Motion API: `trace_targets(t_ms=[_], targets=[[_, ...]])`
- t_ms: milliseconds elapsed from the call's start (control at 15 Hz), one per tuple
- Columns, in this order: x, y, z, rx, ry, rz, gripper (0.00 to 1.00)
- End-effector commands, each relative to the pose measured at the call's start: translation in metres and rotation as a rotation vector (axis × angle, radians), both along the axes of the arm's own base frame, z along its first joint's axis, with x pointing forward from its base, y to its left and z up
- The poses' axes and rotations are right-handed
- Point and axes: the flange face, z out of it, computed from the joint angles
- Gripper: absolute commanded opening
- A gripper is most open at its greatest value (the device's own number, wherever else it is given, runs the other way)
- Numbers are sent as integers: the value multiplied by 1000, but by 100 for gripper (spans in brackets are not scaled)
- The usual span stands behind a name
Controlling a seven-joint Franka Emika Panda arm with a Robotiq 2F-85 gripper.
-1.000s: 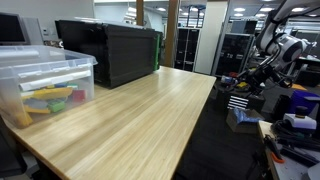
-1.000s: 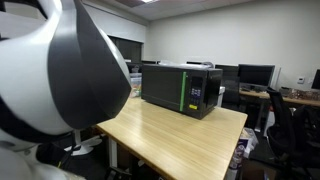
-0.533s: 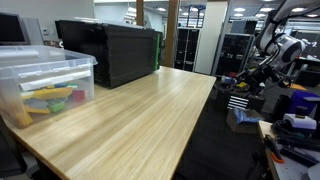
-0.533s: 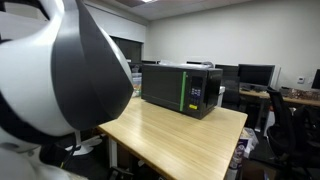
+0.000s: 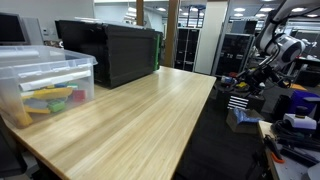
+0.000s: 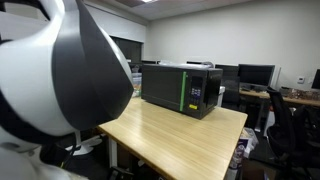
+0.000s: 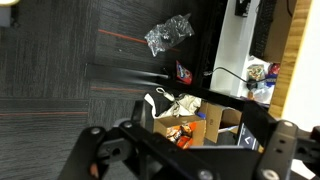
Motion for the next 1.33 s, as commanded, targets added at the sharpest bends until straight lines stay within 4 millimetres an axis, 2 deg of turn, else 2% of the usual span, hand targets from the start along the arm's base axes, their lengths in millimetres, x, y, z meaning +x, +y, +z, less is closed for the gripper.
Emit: trace_targets(t_ms=[0, 800, 1133, 1200, 1267], targets=[[0, 0, 1, 1, 1, 0, 100], [4, -3, 0, -57, -3, -37, 100], [10, -3, 0, -51, -66, -100, 100], [12, -3, 0, -53, -80, -96, 75], [12, -3, 0, -56, -84, -95, 73]])
